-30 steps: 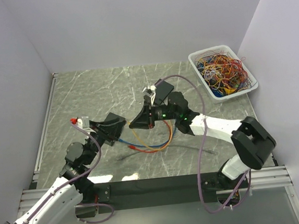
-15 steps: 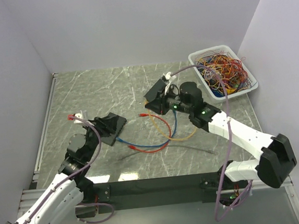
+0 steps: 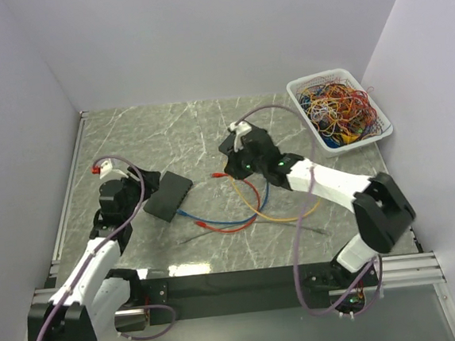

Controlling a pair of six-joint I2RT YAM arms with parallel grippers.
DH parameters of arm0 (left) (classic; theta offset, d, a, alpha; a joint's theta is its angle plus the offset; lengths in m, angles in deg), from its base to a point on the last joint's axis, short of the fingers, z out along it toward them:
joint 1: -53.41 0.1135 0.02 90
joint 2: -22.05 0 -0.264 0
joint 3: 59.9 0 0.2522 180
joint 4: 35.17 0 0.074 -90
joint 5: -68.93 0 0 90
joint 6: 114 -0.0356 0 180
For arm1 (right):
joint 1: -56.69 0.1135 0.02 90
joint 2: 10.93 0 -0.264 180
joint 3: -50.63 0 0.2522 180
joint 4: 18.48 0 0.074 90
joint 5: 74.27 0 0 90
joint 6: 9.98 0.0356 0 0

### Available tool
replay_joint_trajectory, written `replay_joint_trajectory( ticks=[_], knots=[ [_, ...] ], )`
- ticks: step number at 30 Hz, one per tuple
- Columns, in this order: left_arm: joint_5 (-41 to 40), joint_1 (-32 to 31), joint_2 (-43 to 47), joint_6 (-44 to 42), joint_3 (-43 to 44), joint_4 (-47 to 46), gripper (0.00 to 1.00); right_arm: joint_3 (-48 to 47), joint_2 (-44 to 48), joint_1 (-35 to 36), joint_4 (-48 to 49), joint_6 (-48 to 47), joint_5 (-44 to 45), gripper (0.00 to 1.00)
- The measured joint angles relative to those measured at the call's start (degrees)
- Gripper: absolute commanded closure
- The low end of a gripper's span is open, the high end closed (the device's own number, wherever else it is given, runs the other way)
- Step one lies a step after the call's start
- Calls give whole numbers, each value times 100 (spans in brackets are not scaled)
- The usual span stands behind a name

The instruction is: Insert the plug into the switch port

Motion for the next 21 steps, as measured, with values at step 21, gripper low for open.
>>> replay_joint_trajectory(
  ticks=[21],
  knots=[
    [723, 629, -2369, 160, 15, -1231, 37, -1897, -2680, 1453, -839, -564, 940, 100]
  ],
)
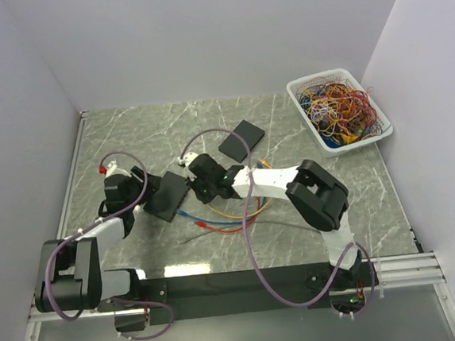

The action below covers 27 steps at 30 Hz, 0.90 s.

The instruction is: Insert the plug into the switch port

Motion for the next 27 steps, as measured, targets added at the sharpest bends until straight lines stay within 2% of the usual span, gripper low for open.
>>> replay_joint_trajectory(
  ticks=[14, 27],
  knots=[
    [293, 22, -221, 153, 68, -269, 39, -684, -564, 470, -525, -229, 382, 100],
    [291, 22, -533, 490, 356, 188, 38, -1255, -898, 728, -1010, -494, 662, 100]
  ],
)
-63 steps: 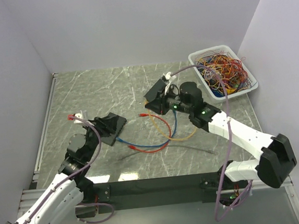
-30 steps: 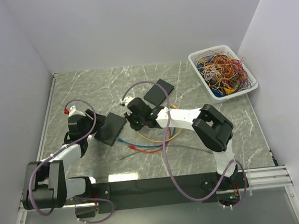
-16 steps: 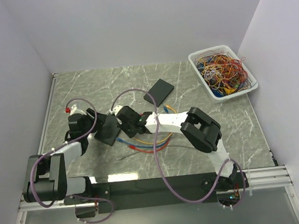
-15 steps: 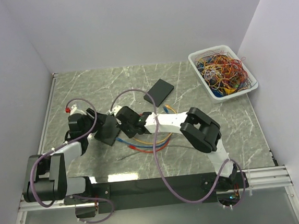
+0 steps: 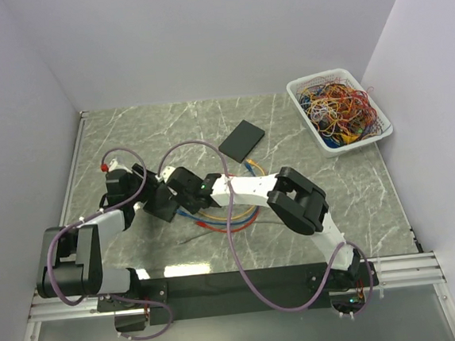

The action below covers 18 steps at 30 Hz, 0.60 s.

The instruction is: Insert the plug into the switch port

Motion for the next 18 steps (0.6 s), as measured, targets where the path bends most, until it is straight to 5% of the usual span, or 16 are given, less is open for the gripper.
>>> replay_joint_trajectory(
  ticks=[18],
  knots=[
    [-94, 24, -332, 101, 98, 81, 38, -330, -188, 175, -339, -96, 127, 100]
  ],
)
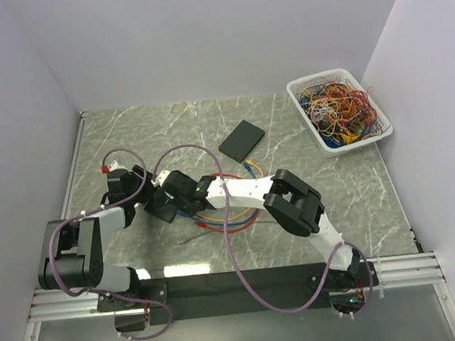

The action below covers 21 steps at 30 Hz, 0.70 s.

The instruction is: Insert the plug into the switch port

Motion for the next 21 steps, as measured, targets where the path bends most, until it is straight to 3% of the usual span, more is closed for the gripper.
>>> replay_joint_trajectory(
  ticks=[21],
  knots=[
    [76, 20, -37, 17, -122, -291, 38, -328, -160, 50, -304, -11, 188, 100]
  ],
)
